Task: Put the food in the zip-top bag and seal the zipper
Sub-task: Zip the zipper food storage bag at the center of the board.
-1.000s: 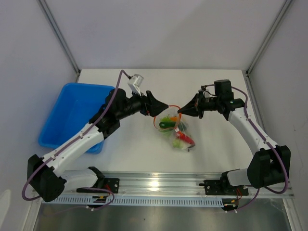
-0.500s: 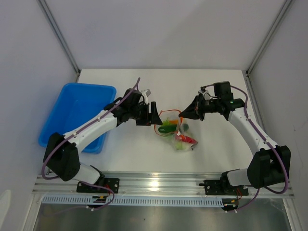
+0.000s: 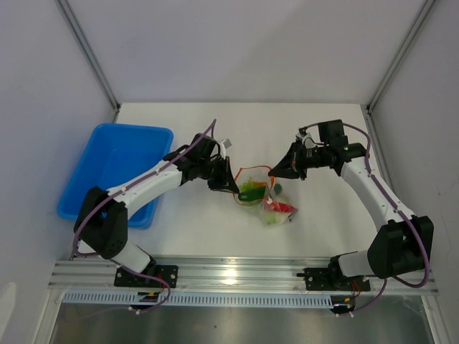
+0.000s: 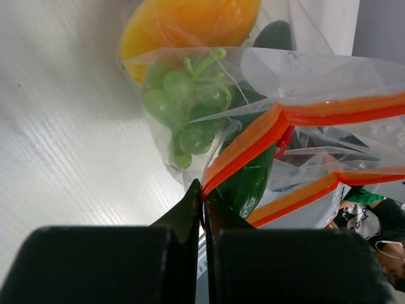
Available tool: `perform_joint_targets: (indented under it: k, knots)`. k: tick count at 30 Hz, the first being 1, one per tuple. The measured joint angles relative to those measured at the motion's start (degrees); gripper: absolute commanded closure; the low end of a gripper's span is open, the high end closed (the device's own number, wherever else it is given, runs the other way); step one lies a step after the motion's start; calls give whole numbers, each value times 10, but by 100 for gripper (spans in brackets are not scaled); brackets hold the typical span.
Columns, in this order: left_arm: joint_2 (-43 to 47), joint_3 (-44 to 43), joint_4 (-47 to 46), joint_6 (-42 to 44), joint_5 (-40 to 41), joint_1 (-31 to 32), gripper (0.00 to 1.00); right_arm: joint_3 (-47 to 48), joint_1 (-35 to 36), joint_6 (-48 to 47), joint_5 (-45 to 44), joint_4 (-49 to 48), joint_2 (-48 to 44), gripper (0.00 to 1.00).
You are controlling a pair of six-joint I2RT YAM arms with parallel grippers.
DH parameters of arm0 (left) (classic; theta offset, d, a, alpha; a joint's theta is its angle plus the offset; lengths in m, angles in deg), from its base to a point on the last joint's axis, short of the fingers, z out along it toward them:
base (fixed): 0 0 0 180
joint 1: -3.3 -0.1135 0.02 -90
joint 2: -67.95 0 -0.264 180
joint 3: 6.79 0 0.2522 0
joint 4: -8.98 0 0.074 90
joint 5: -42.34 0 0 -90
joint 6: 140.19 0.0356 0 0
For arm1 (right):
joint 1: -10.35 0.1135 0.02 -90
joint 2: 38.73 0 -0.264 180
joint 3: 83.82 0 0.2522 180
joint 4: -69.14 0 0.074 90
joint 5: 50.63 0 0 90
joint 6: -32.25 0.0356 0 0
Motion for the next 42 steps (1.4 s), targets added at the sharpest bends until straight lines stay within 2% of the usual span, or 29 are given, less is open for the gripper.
perform_joint_targets:
  k: [10, 16, 21, 24, 25, 27, 28, 29, 30, 33, 42]
  knots:
    - [8, -27, 10, -8, -41, 0, 99, 83, 8, -131, -103, 103, 13, 100]
    - [58, -40, 39, -92, -60, 2, 99, 155, 80, -197, -147, 125, 23, 100]
    - [69, -64, 66, -148, -62, 12, 99, 164, 126, -224, -152, 134, 43, 100]
    - [69, -71, 78, -170, -61, 14, 100, 165, 129, -239, -170, 148, 52, 90]
    - [68, -72, 80, -177, -61, 14, 99, 166, 129, -243, -178, 154, 53, 80]
    - [65, -73, 84, -187, -61, 14, 99, 170, 129, -255, -193, 167, 53, 69]
    - [63, -73, 85, -191, -62, 14, 100, 173, 129, -260, -201, 173, 53, 48]
    - [57, -74, 85, -197, -63, 14, 99, 180, 129, -270, -215, 181, 53, 47]
    - [54, -75, 85, -200, -64, 13, 99, 182, 129, -273, -223, 185, 52, 39]
    - [45, -82, 87, -205, -66, 12, 99, 181, 129, -290, -252, 197, 44, 30]
    - [41, -111, 98, -208, -69, -2, 100, 125, 128, -315, -306, 205, -62, 25]
